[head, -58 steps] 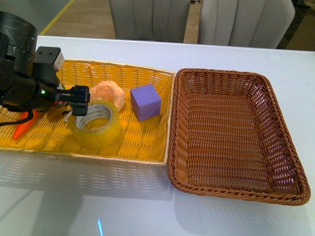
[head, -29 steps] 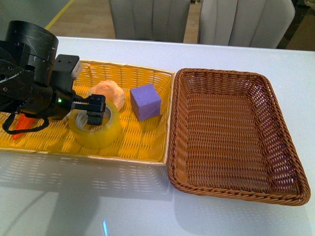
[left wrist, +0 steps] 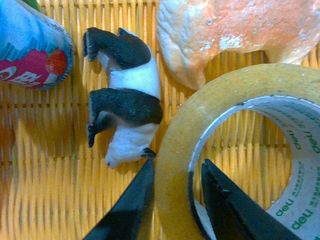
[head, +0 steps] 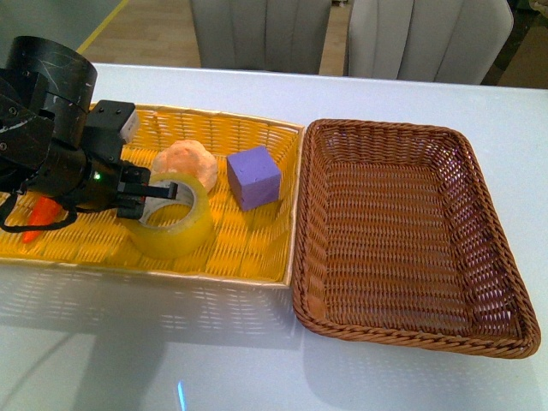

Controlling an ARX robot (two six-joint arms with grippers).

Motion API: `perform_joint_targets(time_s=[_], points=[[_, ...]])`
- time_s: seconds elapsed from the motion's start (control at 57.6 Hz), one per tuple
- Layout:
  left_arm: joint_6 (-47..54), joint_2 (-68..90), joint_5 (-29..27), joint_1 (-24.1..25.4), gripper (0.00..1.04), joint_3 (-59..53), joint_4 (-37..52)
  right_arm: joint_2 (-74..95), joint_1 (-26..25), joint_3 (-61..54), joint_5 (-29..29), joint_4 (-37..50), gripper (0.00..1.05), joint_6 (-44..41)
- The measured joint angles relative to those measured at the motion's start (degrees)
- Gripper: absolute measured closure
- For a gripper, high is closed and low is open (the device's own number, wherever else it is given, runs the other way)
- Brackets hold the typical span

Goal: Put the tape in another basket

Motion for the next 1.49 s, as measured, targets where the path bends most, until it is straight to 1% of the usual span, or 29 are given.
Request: perform_joint_targets(time_s=[0.052, 0.26, 0.503, 0.625, 0.833, 1.093, 1.249, 1.492], points=[[0.0, 0.0, 0.0, 0.0, 0.90, 0.0, 0.0, 0.0, 0.0, 0.0, 0.0, 0.0, 0.09, 0.0], [-0.3, -1.8, 0.3, 0.0, 0.90, -1.5, 1.2, 0.0, 0.0, 0.0, 0.0, 0.0, 0.09, 0.0], [-1.1, -10.3, 0.9, -1.1, 0.90, -3.3, 1.7, 0.0, 0.0, 0.0, 0.0, 0.0, 0.09, 0.0], [-1.1, -15.0, 0.9, -3.8, 0.90, -3.1, 0.9, 0.0, 0.0, 0.0, 0.0, 0.0, 0.09, 0.0], [-1.2, -15.6, 1.2, -9.8, 0.90, 0.2, -2.1, 0.0, 0.0, 0.0, 0.0, 0.0, 0.09, 0.0], [-1.6, -12.0, 2.2, -17.7, 0.90, 8.3, -6.0, 0.0, 0.0, 0.0, 0.0, 0.0, 0.09, 0.0], [-1.6, -9.0, 3.1, -21.9, 0.90, 10.6, -7.4, 0.0, 0.0, 0.0, 0.0, 0.0, 0.09, 0.0], [-1.8, -4.2, 4.0, -26.4, 0.90, 13.9, -8.9, 0.0, 0.0, 0.0, 0.0, 0.0, 0.09, 0.0]])
